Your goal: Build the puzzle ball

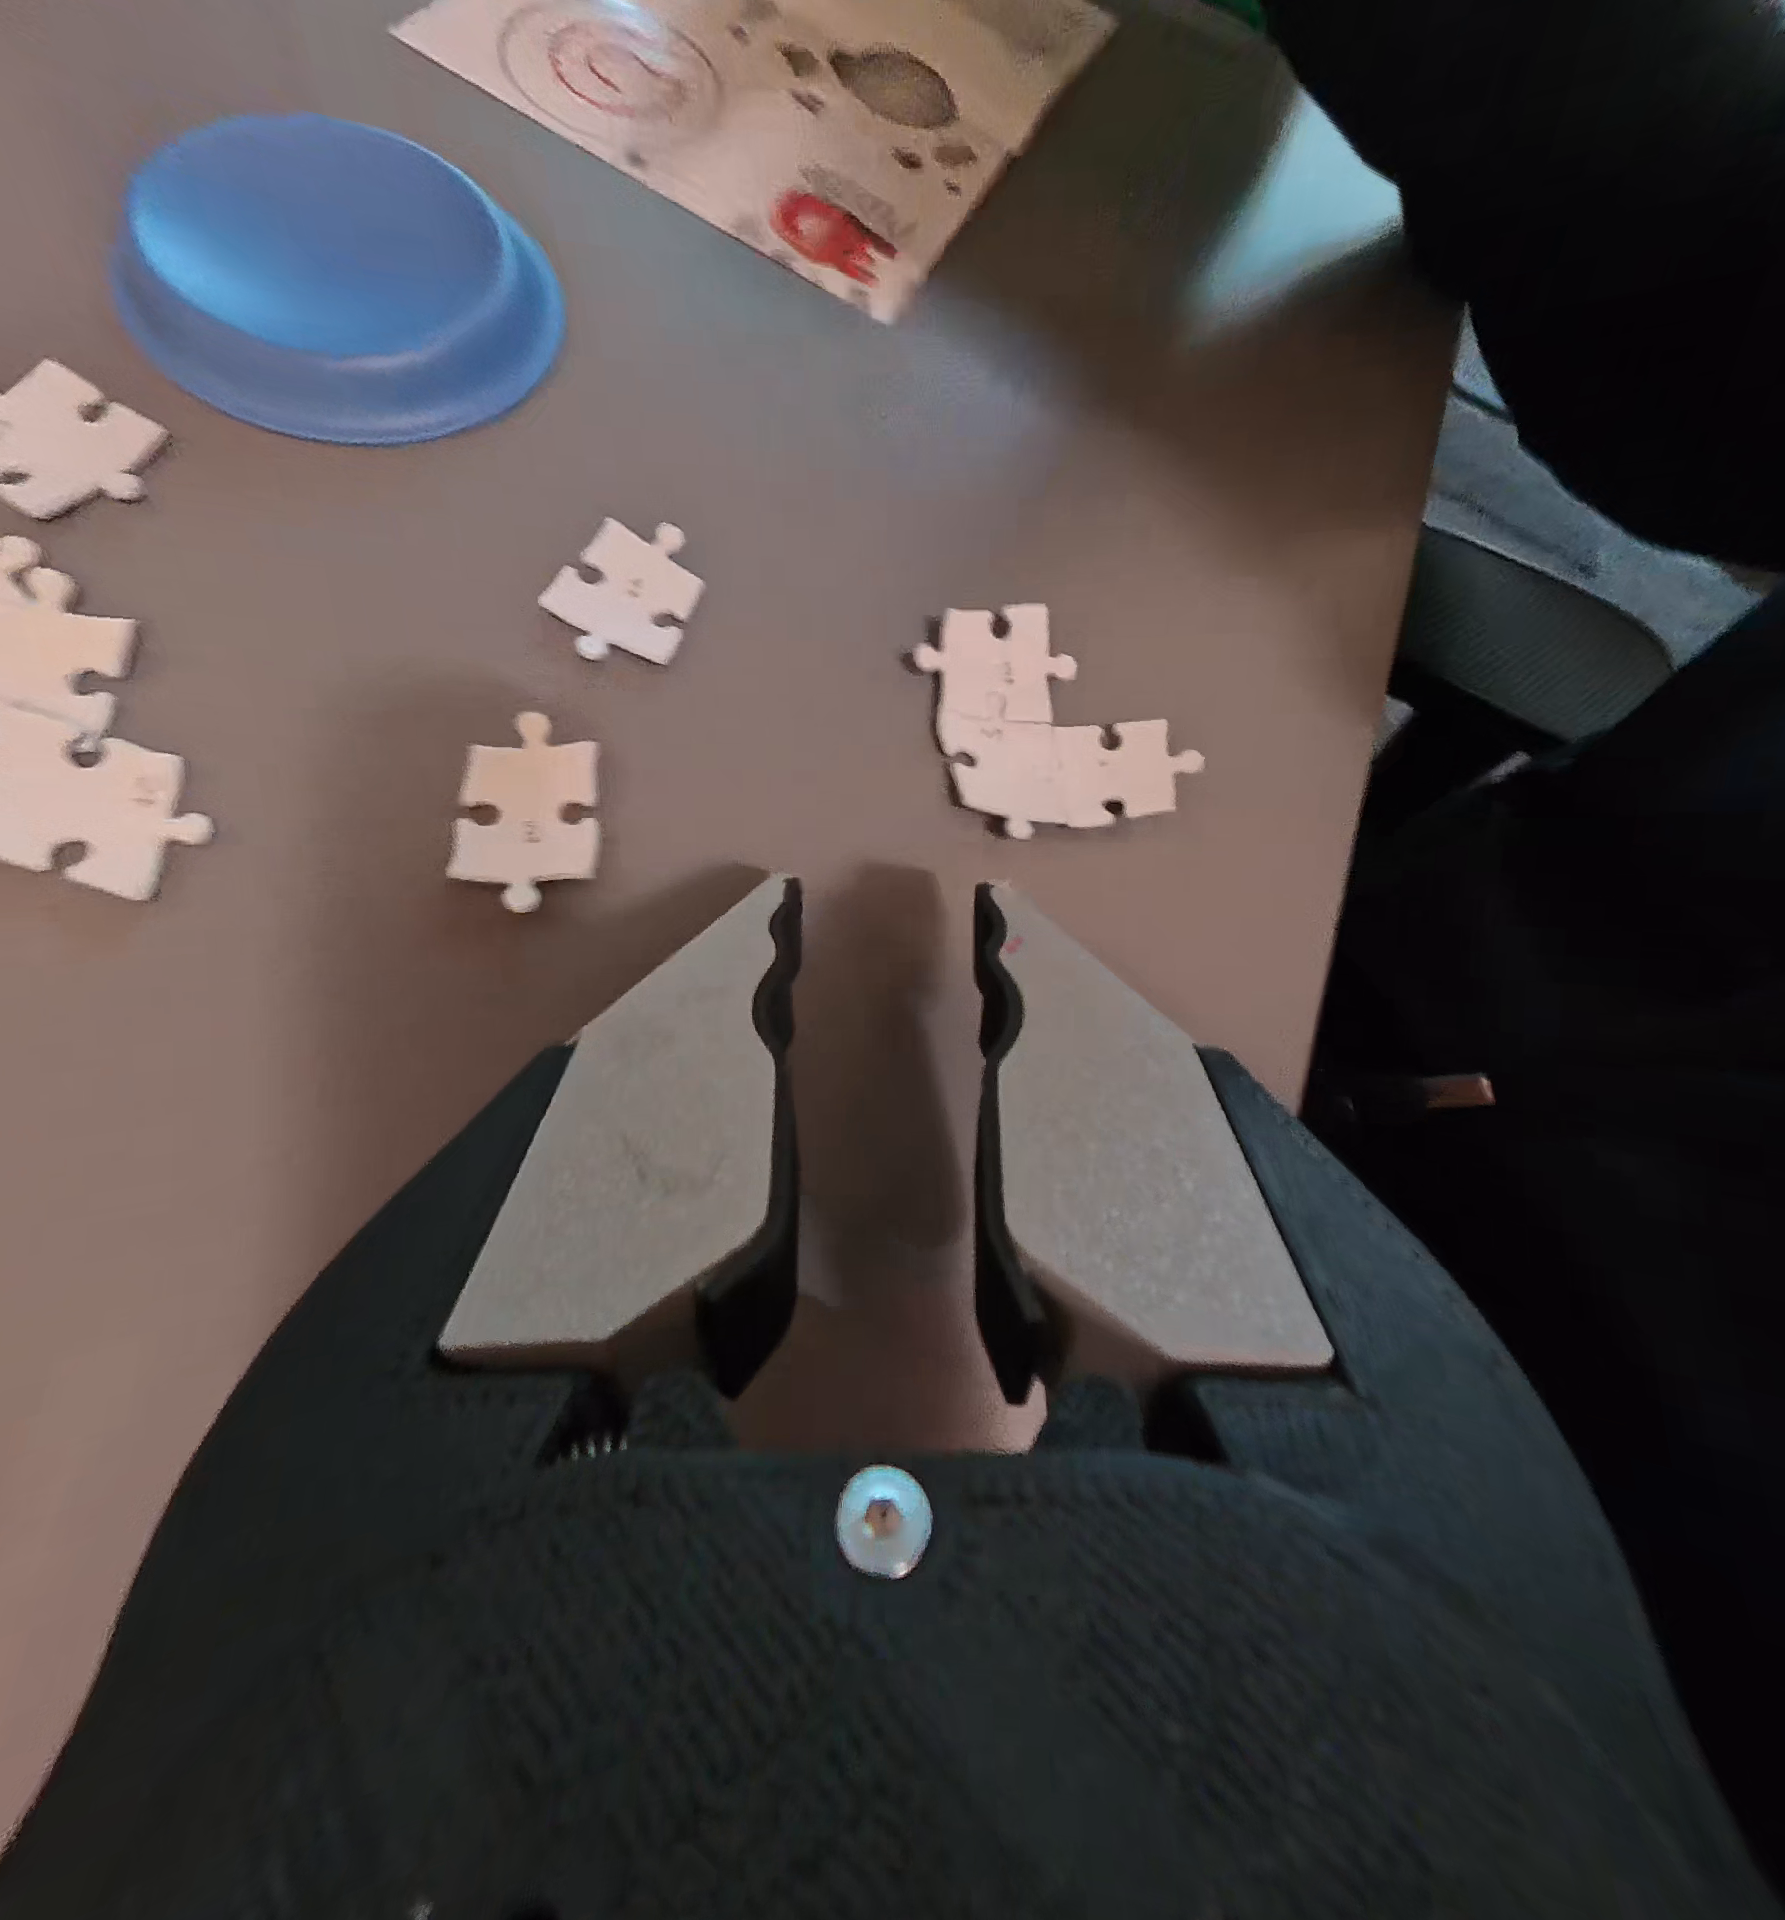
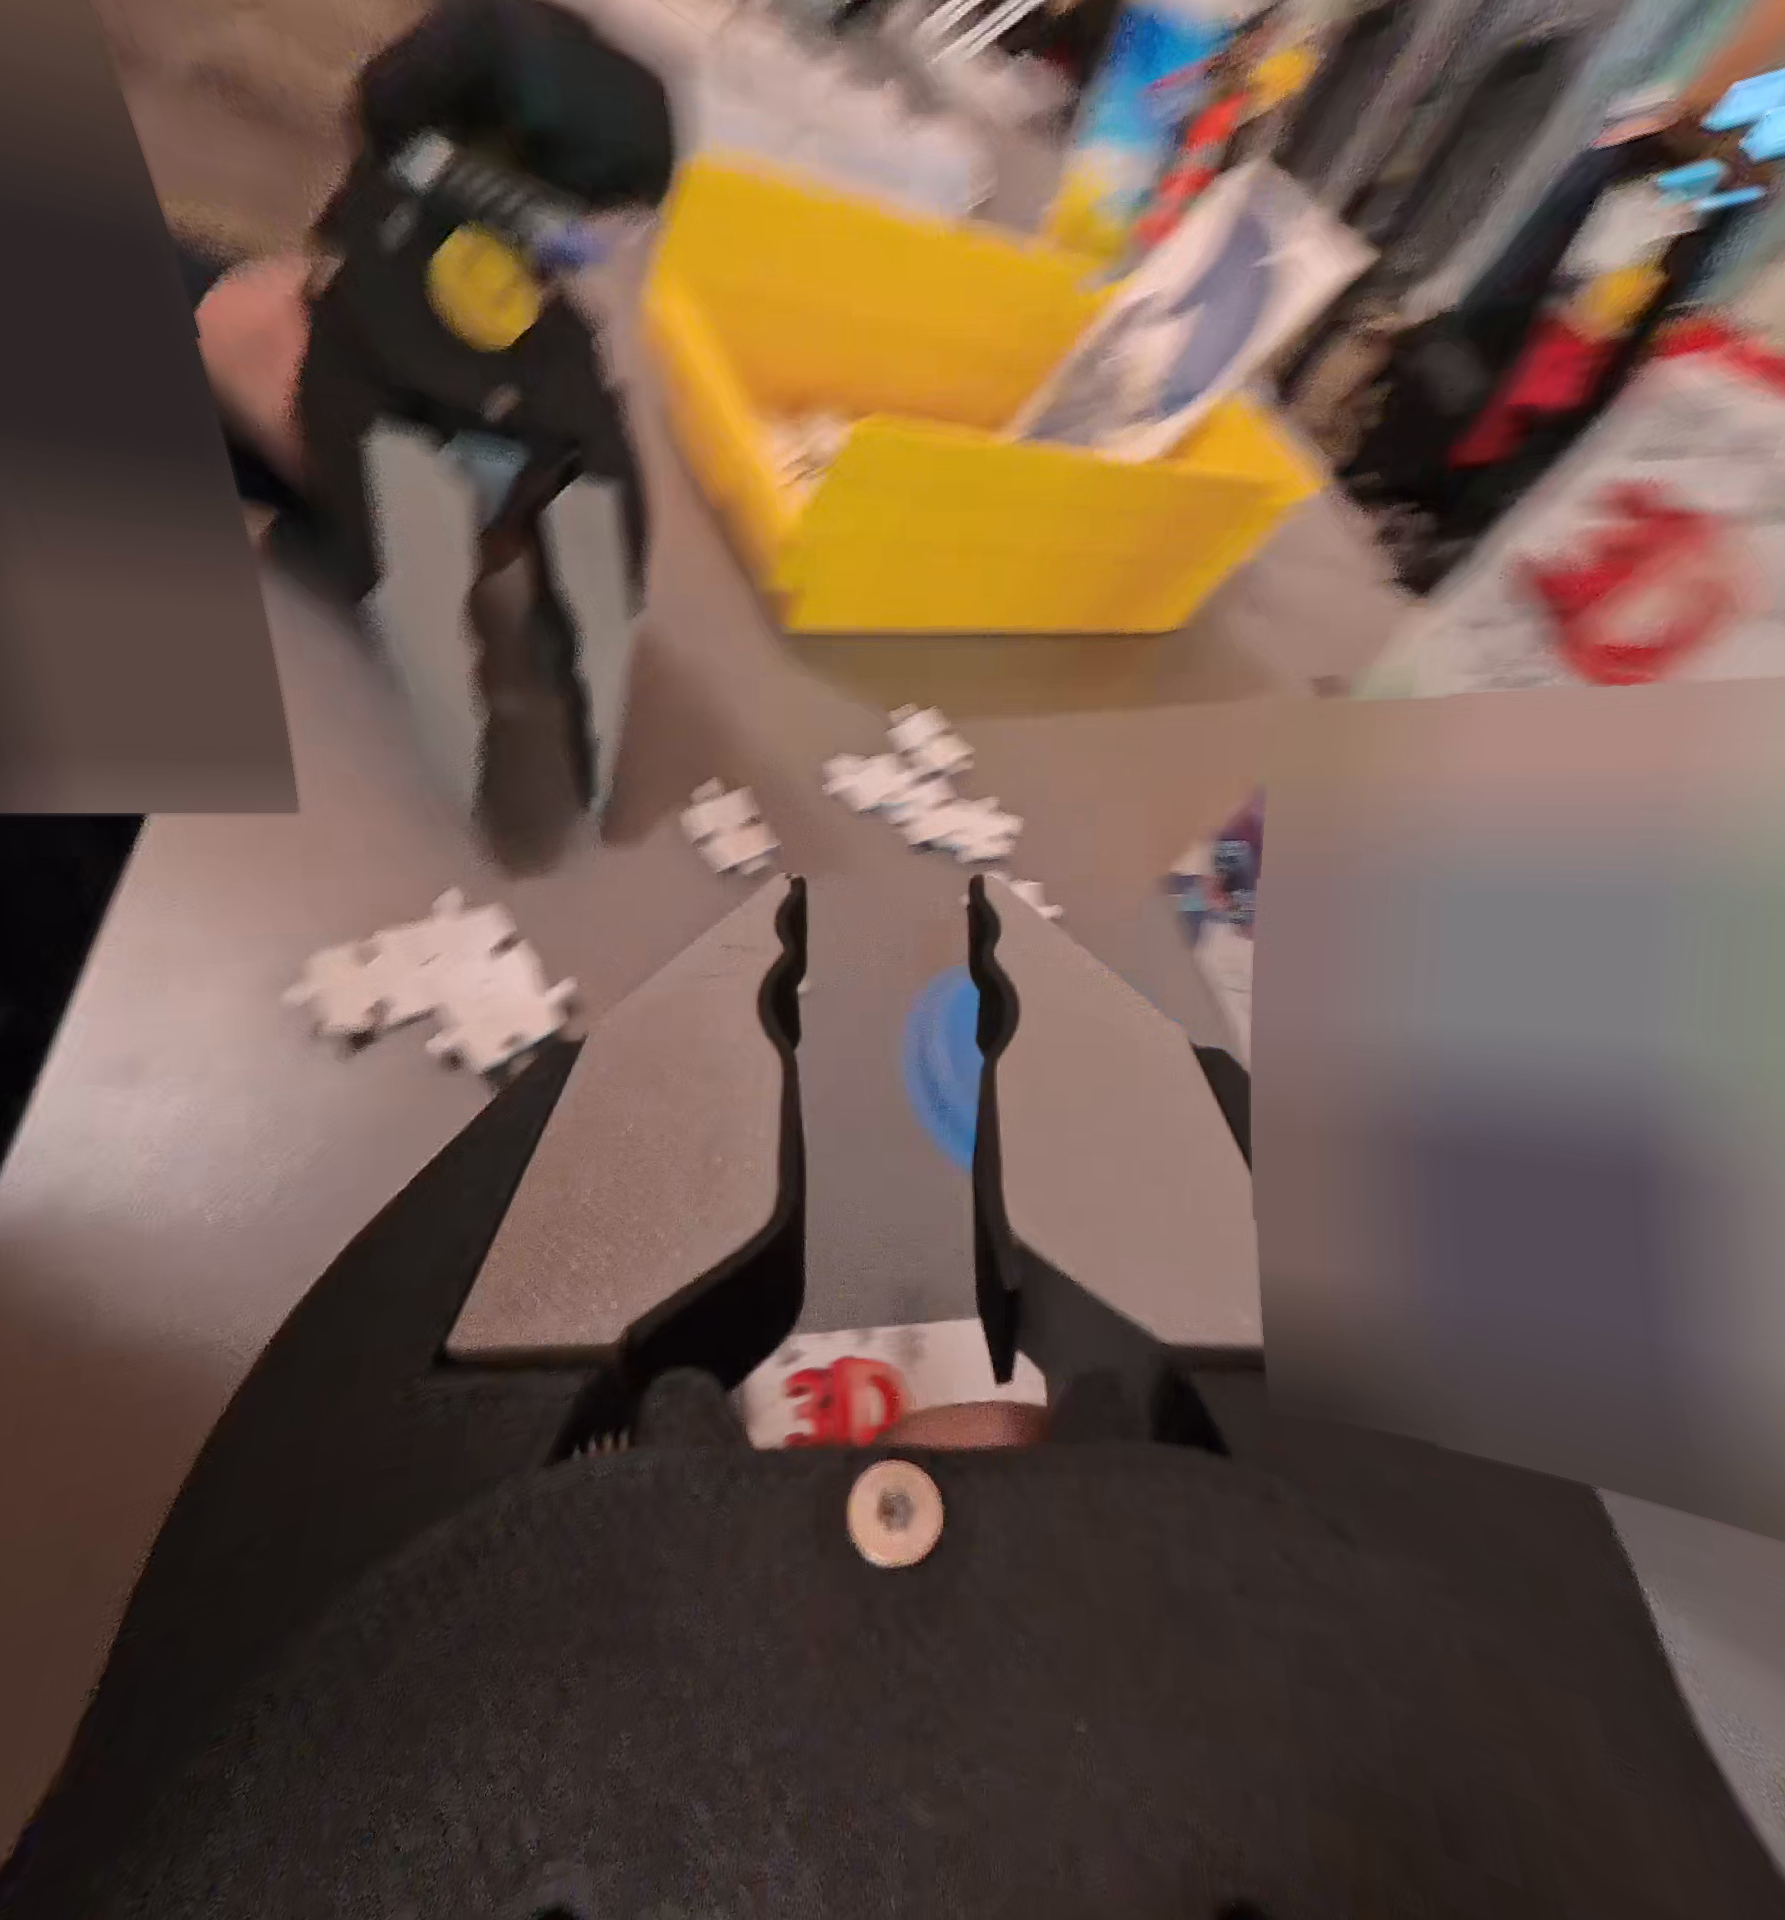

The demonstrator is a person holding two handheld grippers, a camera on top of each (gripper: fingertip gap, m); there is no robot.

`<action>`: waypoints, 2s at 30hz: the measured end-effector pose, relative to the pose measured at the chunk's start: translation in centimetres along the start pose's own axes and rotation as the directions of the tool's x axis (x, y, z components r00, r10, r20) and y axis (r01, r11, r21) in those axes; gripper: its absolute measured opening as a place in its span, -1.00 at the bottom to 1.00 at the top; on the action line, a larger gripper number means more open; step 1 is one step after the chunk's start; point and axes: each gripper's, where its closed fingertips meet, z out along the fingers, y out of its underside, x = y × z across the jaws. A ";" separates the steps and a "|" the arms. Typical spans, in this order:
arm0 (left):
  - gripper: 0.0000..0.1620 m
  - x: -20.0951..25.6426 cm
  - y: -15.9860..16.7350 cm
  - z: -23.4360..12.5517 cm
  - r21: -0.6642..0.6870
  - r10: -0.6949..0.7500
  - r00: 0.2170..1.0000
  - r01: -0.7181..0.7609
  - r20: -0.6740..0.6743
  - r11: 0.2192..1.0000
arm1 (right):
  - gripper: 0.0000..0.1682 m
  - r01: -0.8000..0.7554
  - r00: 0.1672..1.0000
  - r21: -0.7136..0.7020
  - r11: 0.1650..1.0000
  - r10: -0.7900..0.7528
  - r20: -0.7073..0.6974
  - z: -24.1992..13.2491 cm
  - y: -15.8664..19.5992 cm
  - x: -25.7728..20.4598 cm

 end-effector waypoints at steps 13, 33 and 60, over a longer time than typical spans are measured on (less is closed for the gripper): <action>-0.41 -6.3 -5.5 -1.3 0.280 -0.063 0.982 0.012 0.176 0.960 | -0.49 -0.317 0.715 0.482 0.817 0.540 -0.445 -12.1 1.8 13.4; -0.40 -6.0 -4.3 -0.3 0.155 0.080 0.946 -0.134 0.316 0.979 | -0.55 -0.393 0.709 0.363 0.845 0.530 -0.465 -7.7 4.5 12.3; -0.31 -5.9 -4.1 0.1 0.128 0.099 0.941 -0.147 0.324 0.981 | -0.63 -0.429 0.781 0.224 0.875 0.484 -0.395 -3.7 6.1 9.8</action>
